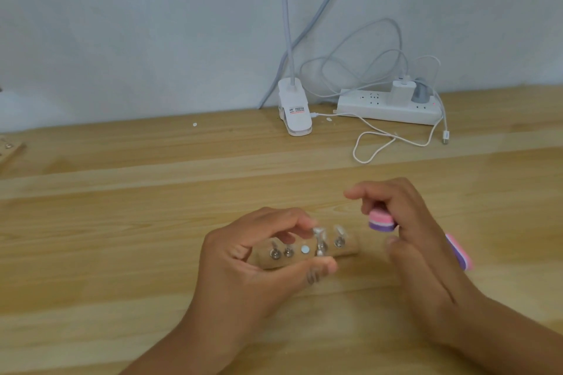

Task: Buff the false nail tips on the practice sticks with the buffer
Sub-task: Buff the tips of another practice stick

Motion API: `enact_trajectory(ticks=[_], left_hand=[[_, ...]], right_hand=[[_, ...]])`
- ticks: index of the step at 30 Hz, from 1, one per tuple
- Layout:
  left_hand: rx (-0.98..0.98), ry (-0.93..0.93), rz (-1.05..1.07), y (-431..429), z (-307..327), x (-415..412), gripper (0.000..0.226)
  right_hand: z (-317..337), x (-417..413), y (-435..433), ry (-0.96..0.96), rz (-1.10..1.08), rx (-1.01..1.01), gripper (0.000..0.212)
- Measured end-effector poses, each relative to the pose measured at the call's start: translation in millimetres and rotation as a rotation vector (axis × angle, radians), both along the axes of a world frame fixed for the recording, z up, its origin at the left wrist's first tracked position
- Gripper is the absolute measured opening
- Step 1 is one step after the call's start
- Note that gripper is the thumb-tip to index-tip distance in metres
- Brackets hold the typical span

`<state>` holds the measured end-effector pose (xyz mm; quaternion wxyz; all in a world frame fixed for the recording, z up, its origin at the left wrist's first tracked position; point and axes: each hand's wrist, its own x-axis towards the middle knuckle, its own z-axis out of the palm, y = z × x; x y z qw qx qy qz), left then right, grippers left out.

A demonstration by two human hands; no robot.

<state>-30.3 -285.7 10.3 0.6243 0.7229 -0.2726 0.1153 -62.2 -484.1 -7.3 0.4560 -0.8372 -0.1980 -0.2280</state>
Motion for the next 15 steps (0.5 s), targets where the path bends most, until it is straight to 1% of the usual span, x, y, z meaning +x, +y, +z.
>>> enact_trajectory(ticks=[3,5,7,10,12,15], left_hand=[[-0.040,0.033,0.005,-0.2,-0.9,-0.6,0.033],[-0.056,0.035,0.004,-1.1,-2.4,-1.7,0.024],[-0.075,0.036,0.012,-1.4,-4.2,-3.5,0.016],[-0.084,0.081,0.016,-2.3,-4.6,-6.5,0.020],[-0.091,0.114,0.003,-4.2,-5.0,-7.9,0.021],[-0.137,0.183,-0.020,-6.3,-5.2,-7.6,0.022]], right_hand=[[-2.1,1.1,0.6,-0.020,-0.031,-0.049,0.043],[-4.7,1.9,3.7,-0.066,-0.013,-0.072,0.037],[-7.8,3.1,5.3,-0.101,-0.002,-0.054,0.036],[-10.6,4.8,7.2,-0.124,0.008,0.029,0.033],[-11.1,4.7,7.6,-0.162,0.004,0.048,0.028],[-8.3,5.0,7.5,-0.206,-0.025,0.053,0.026]])
